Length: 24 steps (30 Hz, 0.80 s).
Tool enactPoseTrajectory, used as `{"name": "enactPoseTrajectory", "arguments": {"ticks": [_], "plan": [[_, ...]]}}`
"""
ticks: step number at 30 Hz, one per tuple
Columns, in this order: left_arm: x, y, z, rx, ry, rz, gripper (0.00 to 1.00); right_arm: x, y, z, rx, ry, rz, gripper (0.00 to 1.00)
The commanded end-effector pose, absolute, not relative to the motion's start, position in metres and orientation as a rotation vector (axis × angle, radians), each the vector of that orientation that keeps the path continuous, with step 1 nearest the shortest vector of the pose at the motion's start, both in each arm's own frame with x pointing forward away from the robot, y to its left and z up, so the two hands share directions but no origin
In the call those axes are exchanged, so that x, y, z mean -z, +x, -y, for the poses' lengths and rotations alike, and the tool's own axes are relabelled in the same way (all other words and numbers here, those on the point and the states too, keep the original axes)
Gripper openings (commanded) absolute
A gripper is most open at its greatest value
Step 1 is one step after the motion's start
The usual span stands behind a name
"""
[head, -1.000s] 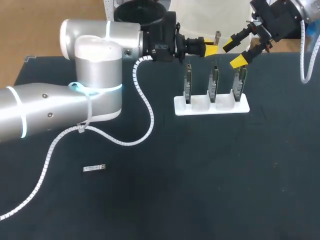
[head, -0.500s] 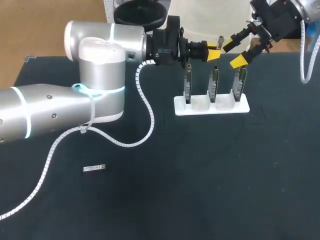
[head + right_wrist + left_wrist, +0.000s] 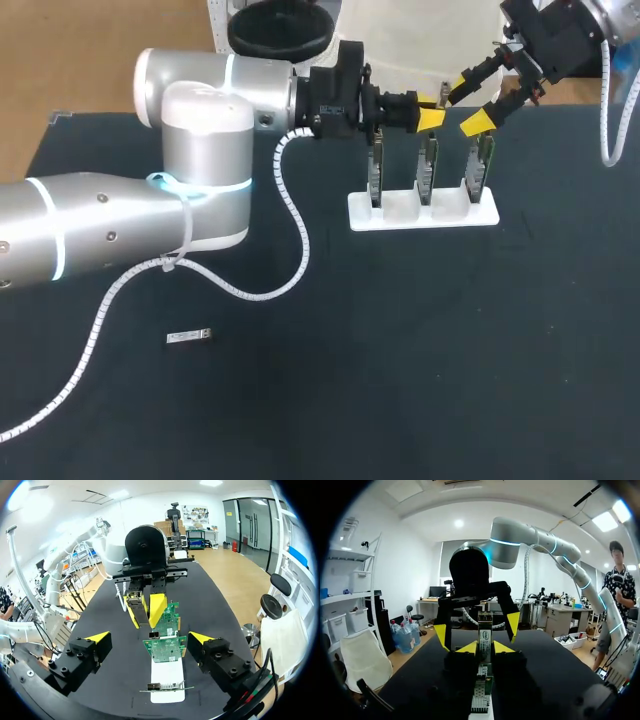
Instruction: Pick up the optical module with the left hand, and insert it into the network port with the right hand.
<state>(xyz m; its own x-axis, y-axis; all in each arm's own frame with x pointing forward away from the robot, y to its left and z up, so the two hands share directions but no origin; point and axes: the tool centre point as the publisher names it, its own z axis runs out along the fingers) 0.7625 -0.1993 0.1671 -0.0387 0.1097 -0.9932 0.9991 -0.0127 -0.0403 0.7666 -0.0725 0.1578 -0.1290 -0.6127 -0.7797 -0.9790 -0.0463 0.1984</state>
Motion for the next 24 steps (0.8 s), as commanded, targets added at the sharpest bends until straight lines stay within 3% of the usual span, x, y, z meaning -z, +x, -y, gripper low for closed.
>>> {"name": "enactPoseTrajectory", "arguments": {"ticks": [1, 24], "plan": [[-0.1649, 0.7623, 0.1981, 1.192, 1.277, -1.305, 0.0, -0.1574, 0.7653, 0.0727, -1.041, -1.68, -1.769, 1.0], [-0.1605, 0.7721, 0.1968, 1.218, 1.275, -1.322, 0.0, -0.1574, 0.7653, 0.0727, -1.041, -1.68, -1.769, 1.0]]}}
